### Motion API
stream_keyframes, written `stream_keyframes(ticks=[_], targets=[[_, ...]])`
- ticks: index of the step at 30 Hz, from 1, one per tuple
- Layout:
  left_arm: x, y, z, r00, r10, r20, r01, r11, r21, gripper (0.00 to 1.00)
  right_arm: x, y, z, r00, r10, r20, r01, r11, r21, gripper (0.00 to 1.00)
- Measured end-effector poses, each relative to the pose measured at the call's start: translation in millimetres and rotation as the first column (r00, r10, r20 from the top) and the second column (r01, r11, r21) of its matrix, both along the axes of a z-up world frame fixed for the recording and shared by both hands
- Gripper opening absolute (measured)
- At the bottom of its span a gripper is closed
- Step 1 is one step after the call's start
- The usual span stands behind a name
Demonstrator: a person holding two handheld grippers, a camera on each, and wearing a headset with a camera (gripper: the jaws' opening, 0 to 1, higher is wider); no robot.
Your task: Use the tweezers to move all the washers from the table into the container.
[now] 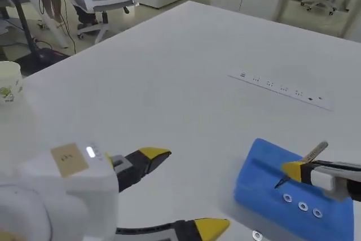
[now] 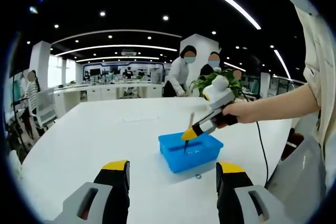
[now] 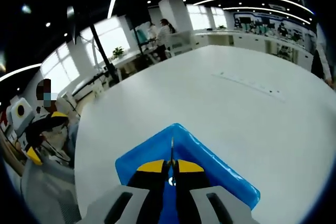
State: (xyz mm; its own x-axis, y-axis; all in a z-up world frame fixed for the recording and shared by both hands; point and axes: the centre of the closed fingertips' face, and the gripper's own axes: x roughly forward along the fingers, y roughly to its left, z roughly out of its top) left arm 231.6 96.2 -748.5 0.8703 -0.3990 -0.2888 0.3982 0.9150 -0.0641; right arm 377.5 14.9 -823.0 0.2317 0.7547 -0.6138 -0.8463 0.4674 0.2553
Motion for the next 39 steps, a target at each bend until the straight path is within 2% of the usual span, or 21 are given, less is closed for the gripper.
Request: stream_keyframes(ticks=[6, 9, 18, 26, 39], targets=[[-0.1, -0.9, -0.6, 1.000, -0.004, -0.001, 0.004, 1.000, 0.009, 0.67, -0.9, 3.1, -5.7, 1.000, 0.028, -0.004, -0.028, 0.999, -0.028, 0.03], [0.0, -1.5, -0.4, 1.000, -0.006, 0.000, 0.006, 1.000, 0.009, 0.67, -0.3, 1.1, -8.9, 0.999, 0.037, 0.010, -0.036, 0.998, -0.052, 0.03], [-0.4, -0.2, 1.6, 1.000, -0.001, 0.005, 0.001, 1.000, -0.006, 0.67, -5.4, 5.5, -10.1, 0.998, 0.057, 0.013, -0.056, 0.997, -0.052, 0.03], [0.4, 0.1, 1.9, 1.000, 0.002, 0.007, -0.002, 1.000, -0.006, 0.67, -5.2, 6.2, -10.3, 0.996, 0.078, 0.042, -0.074, 0.995, -0.071, 0.04], [1.0, -0.3, 2.5, 1.000, -0.005, 0.012, 0.005, 1.000, -0.006, 0.67, -5.2, 7.3, 7.4, 0.995, 0.070, 0.077, -0.067, 0.997, -0.037, 0.04]])
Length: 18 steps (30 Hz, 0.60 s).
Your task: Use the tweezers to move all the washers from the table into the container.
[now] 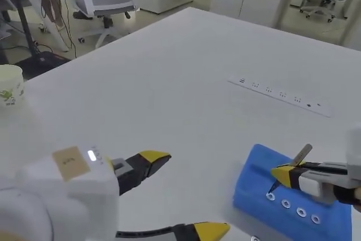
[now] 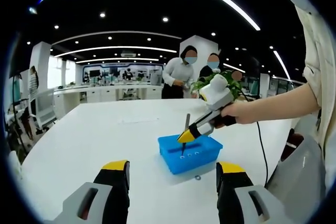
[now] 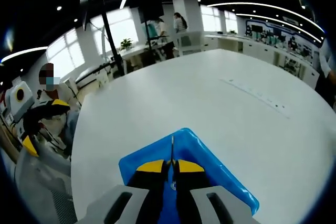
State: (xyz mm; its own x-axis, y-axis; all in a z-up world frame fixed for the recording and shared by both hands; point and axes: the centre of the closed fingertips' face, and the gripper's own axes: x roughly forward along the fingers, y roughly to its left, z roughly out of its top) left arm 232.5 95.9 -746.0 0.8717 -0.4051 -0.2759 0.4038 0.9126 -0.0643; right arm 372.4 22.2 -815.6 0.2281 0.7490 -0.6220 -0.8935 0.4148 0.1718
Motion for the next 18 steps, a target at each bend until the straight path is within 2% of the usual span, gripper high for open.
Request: stream_keyframes(ticks=[18], targets=[[-2.3, -2.9, 0.6, 1.000, -0.017, 0.008, 0.016, 1.000, 0.014, 0.66, -21.5, -2.6, 58.9, 0.999, -0.021, 0.044, 0.015, 0.992, 0.125, 0.04]])
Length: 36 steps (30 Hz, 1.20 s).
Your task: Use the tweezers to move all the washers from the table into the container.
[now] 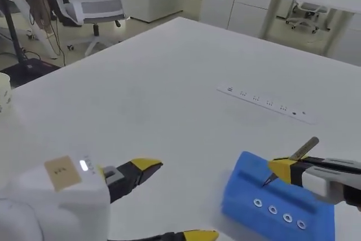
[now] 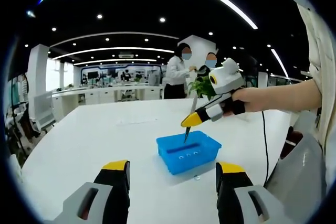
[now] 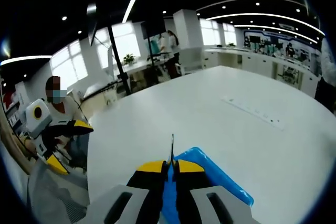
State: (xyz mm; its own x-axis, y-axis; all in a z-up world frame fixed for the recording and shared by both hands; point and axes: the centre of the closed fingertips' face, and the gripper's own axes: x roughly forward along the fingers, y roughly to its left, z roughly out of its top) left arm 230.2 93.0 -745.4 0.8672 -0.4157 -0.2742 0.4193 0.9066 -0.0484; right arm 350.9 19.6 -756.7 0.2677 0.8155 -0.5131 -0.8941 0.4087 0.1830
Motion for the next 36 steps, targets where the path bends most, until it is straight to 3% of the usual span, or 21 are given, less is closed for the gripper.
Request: stream_keyframes(ticks=[8, 19, 28, 36], targets=[[-1.1, -2.7, 0.0, 1.000, -0.013, 0.001, 0.013, 1.000, 0.015, 0.66, -22.3, -5.8, 11.8, 1.000, -0.002, -0.006, 0.002, 0.999, 0.034, 0.04], [-1.7, -3.1, -0.5, 1.000, -0.017, 0.002, 0.017, 0.999, 0.028, 0.65, -45.1, -11.7, 10.1, 0.999, -0.008, -0.038, 0.010, 0.998, 0.054, 0.04], [-2.0, -4.3, -1.2, 1.000, -0.023, 0.001, 0.023, 0.999, 0.032, 0.64, -64.6, -9.5, -3.8, 0.997, 0.002, -0.074, 0.001, 0.999, 0.045, 0.04], [-2.4, -5.3, -2.3, 1.000, -0.029, -0.002, 0.029, 0.999, 0.038, 0.64, -70.4, -8.8, -18.0, 0.995, 0.002, -0.098, 0.001, 0.999, 0.034, 0.04]])
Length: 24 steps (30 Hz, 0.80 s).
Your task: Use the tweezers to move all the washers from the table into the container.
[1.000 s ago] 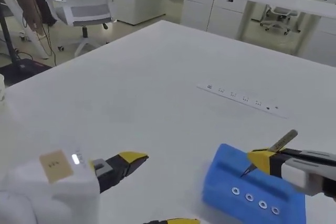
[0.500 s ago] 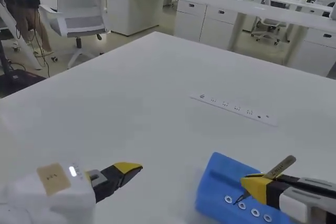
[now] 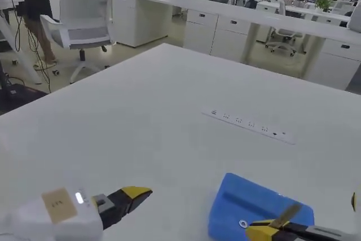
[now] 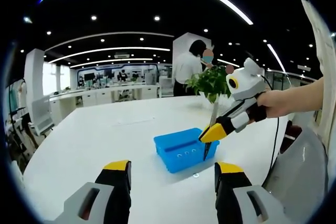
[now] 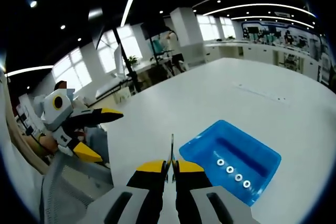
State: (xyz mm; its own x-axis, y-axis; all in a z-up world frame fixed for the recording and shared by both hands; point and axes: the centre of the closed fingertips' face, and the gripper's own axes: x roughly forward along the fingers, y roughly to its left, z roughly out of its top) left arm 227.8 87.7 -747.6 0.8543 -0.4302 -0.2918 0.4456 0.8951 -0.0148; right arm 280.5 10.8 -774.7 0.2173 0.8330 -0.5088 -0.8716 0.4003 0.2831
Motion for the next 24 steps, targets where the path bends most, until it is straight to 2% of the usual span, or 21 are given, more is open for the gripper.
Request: stream_keyframes(ticks=[10, 24], targets=[[0.8, 1.9, 0.4, 1.000, 0.008, 0.005, -0.008, 1.000, -0.002, 0.63, -5.1, -2.5, -23.2, 0.999, 0.002, -0.036, -0.003, 0.999, -0.032, 0.04], [1.0, 3.2, 0.0, 1.000, 0.013, 0.004, -0.013, 1.000, -0.001, 0.63, 1.0, 0.9, -35.8, 0.999, 0.004, -0.034, -0.005, 0.999, -0.042, 0.04]])
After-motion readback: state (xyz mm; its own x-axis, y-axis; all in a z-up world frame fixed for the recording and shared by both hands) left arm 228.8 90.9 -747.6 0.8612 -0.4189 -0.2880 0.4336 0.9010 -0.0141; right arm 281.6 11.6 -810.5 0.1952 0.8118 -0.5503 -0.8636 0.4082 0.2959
